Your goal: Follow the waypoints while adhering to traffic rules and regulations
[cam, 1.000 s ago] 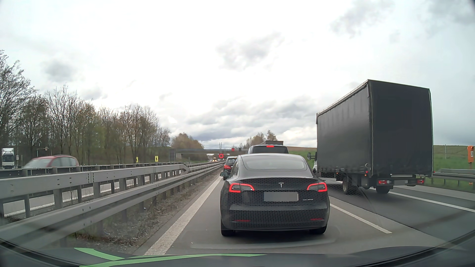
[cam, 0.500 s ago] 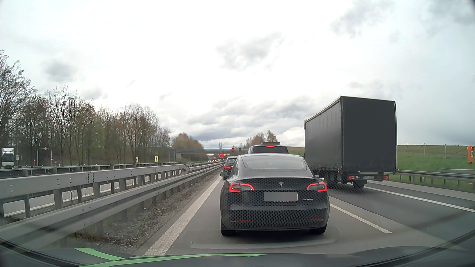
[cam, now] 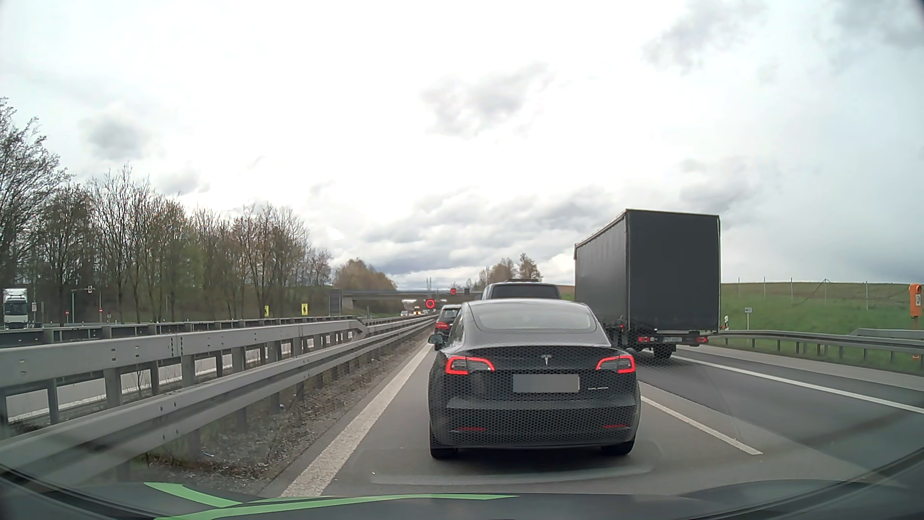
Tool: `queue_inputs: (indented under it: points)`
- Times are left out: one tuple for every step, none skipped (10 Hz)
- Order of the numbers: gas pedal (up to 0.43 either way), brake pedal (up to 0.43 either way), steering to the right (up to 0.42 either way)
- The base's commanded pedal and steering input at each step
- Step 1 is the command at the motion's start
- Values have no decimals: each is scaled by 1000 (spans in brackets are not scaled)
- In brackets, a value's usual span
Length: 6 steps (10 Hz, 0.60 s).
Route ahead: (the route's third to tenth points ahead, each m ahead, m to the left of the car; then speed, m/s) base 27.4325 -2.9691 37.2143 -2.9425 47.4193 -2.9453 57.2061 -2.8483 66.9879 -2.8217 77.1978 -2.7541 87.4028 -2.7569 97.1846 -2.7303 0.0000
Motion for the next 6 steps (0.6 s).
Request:
queue_inputs:
  points:
    - [0,317,-7]
    - [0,317,-7]
    - [0,317,-7]
    - [0,317,-7]
    - [0,317,-7]
    - [0,317,-7]
